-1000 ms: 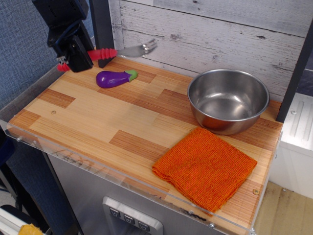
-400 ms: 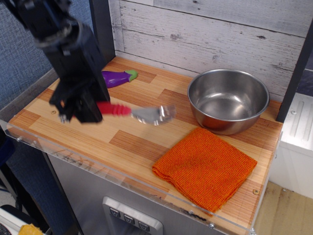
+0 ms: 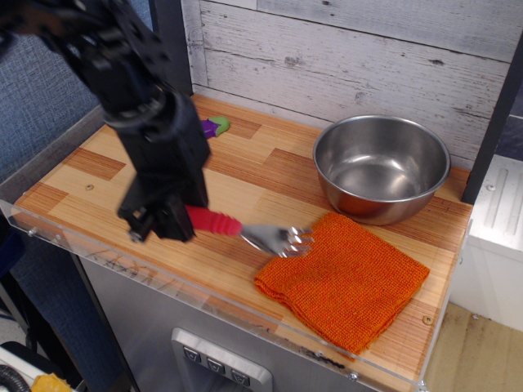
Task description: PICK UP THE SPOON AND PUT ON THE TOWEL
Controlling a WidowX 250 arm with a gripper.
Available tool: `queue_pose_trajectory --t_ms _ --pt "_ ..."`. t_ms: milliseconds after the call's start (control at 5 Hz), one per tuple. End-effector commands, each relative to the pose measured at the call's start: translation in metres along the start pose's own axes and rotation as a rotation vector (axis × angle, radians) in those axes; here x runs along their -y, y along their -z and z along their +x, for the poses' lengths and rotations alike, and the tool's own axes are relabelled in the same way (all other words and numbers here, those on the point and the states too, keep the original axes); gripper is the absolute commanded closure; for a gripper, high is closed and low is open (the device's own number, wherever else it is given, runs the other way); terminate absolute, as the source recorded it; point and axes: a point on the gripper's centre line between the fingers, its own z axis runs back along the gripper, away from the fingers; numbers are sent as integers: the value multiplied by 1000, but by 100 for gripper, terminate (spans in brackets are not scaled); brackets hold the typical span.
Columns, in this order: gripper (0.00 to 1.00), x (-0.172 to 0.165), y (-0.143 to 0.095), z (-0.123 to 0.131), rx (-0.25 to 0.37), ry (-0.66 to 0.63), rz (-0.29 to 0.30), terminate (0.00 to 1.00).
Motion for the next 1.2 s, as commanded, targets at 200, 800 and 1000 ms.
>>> queue_pose_trajectory --t_ms 200,800,1000 --pt "100 -26 43 12 -51 1 -29 0" --pt "0 -25 51 0 -97 -63 5 0" --pt "0 -25 48 -1 -101 -69 4 0"
